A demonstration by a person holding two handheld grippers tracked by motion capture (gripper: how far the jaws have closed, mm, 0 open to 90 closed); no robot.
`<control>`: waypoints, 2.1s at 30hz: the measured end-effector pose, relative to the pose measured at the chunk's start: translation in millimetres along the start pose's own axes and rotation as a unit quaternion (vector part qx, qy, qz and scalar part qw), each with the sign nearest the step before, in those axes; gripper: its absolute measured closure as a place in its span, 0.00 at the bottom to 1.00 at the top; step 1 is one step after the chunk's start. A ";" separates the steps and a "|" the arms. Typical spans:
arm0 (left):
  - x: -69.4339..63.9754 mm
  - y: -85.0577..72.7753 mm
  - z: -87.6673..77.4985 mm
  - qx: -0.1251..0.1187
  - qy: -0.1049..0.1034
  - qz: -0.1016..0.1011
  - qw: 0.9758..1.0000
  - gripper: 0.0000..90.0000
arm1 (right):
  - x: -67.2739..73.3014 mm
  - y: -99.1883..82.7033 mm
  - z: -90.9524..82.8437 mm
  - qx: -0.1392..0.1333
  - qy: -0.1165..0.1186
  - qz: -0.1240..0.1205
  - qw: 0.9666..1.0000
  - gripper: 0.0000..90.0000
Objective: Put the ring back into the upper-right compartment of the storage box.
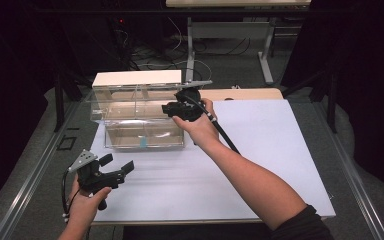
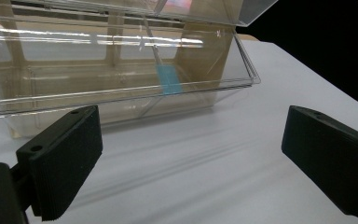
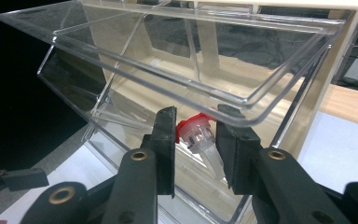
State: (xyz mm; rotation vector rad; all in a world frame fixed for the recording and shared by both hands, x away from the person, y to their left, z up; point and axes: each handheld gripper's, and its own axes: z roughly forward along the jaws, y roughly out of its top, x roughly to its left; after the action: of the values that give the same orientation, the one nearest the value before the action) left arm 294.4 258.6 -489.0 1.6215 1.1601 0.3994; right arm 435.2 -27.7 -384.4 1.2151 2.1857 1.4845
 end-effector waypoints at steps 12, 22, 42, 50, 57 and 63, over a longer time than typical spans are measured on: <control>0.1 0.0 0.0 -0.001 0.000 0.000 1.000 0.06 | -3.2 -0.4 4.3 -0.003 -0.002 0.007 1.000 0.76; 0.1 0.0 0.0 -0.001 0.000 0.000 1.000 0.06 | -4.1 0.1 5.7 -0.008 -0.002 0.010 1.000 0.76; 0.1 0.0 0.3 0.000 -0.001 0.001 1.000 0.06 | -2.7 2.3 0.7 -0.016 0.006 -0.003 1.000 0.64; 0.2 0.0 0.2 0.000 -0.001 0.001 1.000 0.06 | 2.3 2.0 -3.3 -0.017 0.018 -0.024 0.999 0.56; -0.1 0.0 0.1 -0.001 0.000 0.000 1.000 0.06 | 7.4 0.9 -10.8 -0.020 0.030 -0.045 0.998 0.51; 0.6 0.6 1.0 0.000 0.000 -0.002 1.000 0.06 | 7.1 -1.8 -18.1 -0.021 0.040 -0.048 0.998 0.47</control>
State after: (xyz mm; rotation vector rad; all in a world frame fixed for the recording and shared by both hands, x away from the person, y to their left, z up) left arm 295.7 258.6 -489.0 1.6195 1.1638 0.3975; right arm 419.0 -34.7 -375.9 1.0389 2.2192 1.5557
